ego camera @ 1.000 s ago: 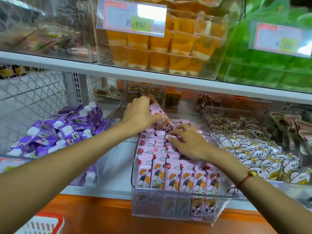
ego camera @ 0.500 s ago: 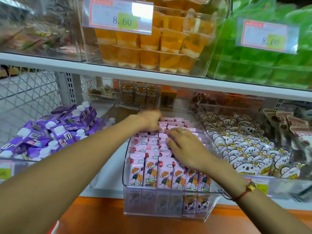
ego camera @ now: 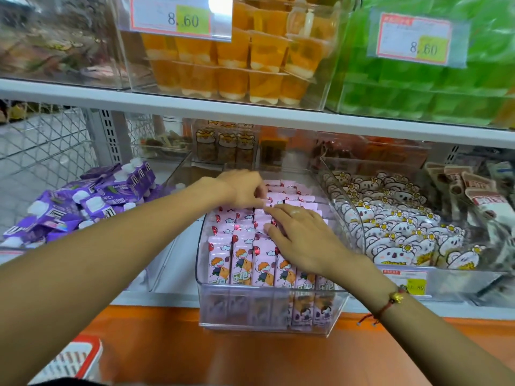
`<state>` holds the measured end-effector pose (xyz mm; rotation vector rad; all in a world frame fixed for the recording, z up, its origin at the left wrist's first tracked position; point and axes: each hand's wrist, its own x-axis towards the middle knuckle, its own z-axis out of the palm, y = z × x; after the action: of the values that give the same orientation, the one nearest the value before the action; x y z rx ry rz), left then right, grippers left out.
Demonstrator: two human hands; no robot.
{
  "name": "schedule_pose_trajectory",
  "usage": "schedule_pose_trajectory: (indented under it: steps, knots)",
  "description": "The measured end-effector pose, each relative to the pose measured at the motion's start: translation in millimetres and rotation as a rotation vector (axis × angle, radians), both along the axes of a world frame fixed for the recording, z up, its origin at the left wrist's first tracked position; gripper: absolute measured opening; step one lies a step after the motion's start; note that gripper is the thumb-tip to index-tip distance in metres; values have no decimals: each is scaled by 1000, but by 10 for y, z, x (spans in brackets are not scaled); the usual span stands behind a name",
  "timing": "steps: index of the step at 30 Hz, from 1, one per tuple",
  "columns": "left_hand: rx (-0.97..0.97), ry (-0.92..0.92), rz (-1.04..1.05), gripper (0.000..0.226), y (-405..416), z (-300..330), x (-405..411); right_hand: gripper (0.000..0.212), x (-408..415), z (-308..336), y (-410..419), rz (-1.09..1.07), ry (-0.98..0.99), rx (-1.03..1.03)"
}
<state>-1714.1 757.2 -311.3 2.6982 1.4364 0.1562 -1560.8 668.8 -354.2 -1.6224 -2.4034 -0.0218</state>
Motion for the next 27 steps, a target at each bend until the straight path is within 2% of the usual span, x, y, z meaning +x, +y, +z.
schedule_pose_trajectory:
  steps: [3, 5, 8, 11, 15, 19, 21, 24, 27]
  knots:
    - [6, -109, 69, 6, 6, -16, 21, 48, -6, 9, 9, 0, 13, -19]
    - [16, -254, 138, 6, -11, 9, 29, 47, -5, 11, 12, -1, 25, -29]
    - [11, -626, 268, 23, -97, 68, 15, 48, 1, 8, 11, -5, 28, -35]
    - [-55, -922, 335, 25, -282, 84, -6, 48, 5, -5, 6, -5, 26, -32]
    - [108, -1189, 346, 8, -586, 68, -87, 48, 2, -9, 18, -6, 30, -18]
    - [233, -1439, 336, 2, -863, 61, -203, 44, -24, 48, 36, -33, 65, -38]
    - [275, -1501, 337, 6, -1005, 13, -233, 41, -57, 157, 32, -49, 235, -115]
    - [241, -1561, 316, 10, -1154, -44, -272, 34, -89, 363, -17, -70, 620, -242]
    - [155, -1567, 274, 8, -1244, -66, -281, 28, -132, 492, -181, -16, 821, -167]
